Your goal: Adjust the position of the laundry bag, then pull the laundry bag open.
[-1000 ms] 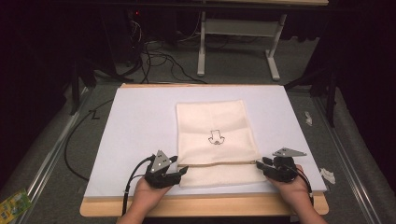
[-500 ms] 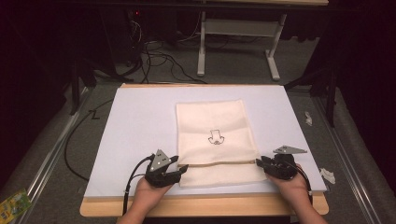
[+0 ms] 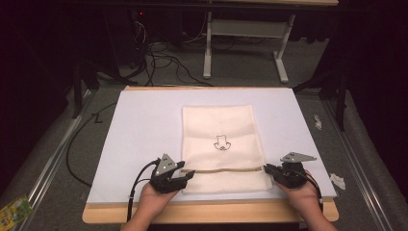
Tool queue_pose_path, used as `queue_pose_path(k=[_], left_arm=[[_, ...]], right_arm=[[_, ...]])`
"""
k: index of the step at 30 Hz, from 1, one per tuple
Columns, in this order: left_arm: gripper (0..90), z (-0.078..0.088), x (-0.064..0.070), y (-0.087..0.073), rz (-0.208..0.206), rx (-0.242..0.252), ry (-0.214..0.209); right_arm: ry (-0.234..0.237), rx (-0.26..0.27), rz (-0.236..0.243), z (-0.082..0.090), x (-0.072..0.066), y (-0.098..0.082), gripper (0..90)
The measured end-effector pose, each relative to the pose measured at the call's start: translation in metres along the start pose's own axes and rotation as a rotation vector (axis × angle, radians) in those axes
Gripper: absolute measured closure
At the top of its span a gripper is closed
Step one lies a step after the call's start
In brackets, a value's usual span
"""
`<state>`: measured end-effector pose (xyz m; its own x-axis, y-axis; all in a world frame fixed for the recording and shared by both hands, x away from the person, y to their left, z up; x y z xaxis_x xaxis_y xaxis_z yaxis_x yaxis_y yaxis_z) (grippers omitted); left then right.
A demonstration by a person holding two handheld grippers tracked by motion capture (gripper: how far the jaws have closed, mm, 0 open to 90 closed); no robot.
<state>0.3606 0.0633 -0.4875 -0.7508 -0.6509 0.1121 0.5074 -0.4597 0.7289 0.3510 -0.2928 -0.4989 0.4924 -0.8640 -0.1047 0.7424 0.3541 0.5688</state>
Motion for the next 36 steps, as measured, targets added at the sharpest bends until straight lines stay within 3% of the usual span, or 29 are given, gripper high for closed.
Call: queue_pose_path(k=[4, 10, 17, 23, 30, 36], left_arm=[[47.2, 0.001, 0.004, 0.001, -0.017, 0.001, -0.007], [47.3, 0.001, 0.006, 0.003, -0.006, 0.012, -0.021], [51.6, -0.007, 0.011, 0.011, 0.011, 0.009, -0.072], [51.4, -0.025, 0.040, 0.037, -0.020, 0.024, -0.133], [55.2, -0.064, 0.074, 0.063, -0.005, 0.022, -0.253], [59.6, -0.082, 0.100, 0.069, -0.061, -0.010, -0.257]], right_arm=[[0.015, 0.029, 0.037, 0.010, -0.011, 0.001, 84.6], [0.024, 0.047, 0.042, 0.013, -0.015, 0.004, 84.7], [0.021, 0.065, 0.042, 0.013, -0.017, 0.009, 84.6], [0.024, 0.091, 0.059, 0.014, -0.018, 0.014, 84.7], [0.034, 0.113, 0.060, 0.017, -0.018, 0.016, 84.6], [0.023, 0.114, 0.076, 0.017, -0.021, 0.016, 84.7]])
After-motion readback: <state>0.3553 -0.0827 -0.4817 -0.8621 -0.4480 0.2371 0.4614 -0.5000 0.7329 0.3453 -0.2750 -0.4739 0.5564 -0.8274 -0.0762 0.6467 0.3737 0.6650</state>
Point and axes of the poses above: each handheld gripper's, and its own axes: z roughly backward along the jaws, y roughly out of its top, x roughly to its right, the point moved 5 cm from there along -z, roughly forward along the jaws, and after that the axes turned 12 degrees about -x, right-handed, at the moved point
